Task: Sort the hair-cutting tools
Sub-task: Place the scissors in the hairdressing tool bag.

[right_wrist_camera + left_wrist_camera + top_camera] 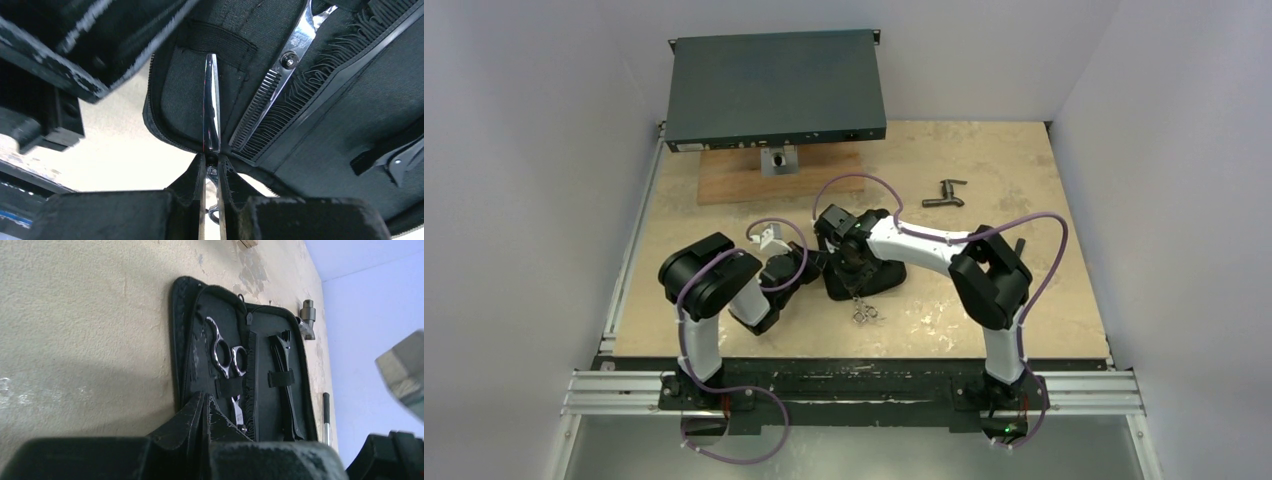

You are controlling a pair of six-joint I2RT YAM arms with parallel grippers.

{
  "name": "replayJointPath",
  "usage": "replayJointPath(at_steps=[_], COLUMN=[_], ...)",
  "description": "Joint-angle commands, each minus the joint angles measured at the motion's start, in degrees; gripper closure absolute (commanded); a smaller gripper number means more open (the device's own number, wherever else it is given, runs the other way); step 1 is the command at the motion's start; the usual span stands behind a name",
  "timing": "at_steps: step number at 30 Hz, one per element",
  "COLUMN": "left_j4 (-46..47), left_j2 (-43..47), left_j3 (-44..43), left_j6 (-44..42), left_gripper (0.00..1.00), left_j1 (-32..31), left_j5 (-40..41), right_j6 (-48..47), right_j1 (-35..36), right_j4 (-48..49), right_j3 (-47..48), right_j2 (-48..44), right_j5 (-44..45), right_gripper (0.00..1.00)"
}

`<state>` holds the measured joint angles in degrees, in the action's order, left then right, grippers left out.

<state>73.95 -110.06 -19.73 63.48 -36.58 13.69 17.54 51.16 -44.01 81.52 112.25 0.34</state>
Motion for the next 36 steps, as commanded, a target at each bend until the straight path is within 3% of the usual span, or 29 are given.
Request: replayJointPath(at_steps=[1, 16, 17, 20, 23, 27, 30, 33, 36], left_j4=[5.0, 5.6, 5.9, 5.9, 4.3, 2.7, 0.0, -5.6, -17.7], left_j2=[-1.3, -1.1, -0.9, 1.2, 4.2, 8.0, 12.0, 17.7, 26.6], left_j3=[-0.1, 0.4, 0.7, 2.0, 3.1, 4.3, 5.6, 6.9, 7.8], left_j6=[-0.1, -0.3, -0.3, -0.8, -1.7, -2.8, -3.6, -4.0, -4.3], left_gripper=[1.0, 1.0, 1.0, 1.0, 1.0, 1.0, 0.94, 0.8, 0.67], left_j1=[-0.7, -1.5, -1.5, -1.5, -1.5, -1.5, -1.5, -1.5, -2.1], left_j5=[1.0, 1.6, 1.9, 3.4, 4.8, 6.4, 7.4, 7.5, 7.8], right_j6=[0.7, 2.8, 3.0, 3.6, 3.8, 4.6, 5.8, 8.7, 11.2], right_j1=[-1.2, -1.8, -1.8, -1.8, -1.8, -1.7, -1.5, -1.4, -2.1], right_j4=[3.4, 8.1, 8.6, 10.0, 10.7, 10.5, 11.7, 15.5, 19.3], right_j3=[3.9, -1.6, -2.1, -3.6, -4.5, -6.1, -10.2, -17.3, -23.4], right_j2=[0.6, -2.5, -3.0, -5.7, -8.4, -12.2, -17.3, -23.5, -28.5], right_j5=[-1.7, -2.8, -2.7, -2.3, -1.9, -0.4, 2.1, 5.1, 11.2], right_gripper=[1.0, 1.0, 0.97, 0.77, 0.65, 0.62, 0.61, 0.61, 0.48])
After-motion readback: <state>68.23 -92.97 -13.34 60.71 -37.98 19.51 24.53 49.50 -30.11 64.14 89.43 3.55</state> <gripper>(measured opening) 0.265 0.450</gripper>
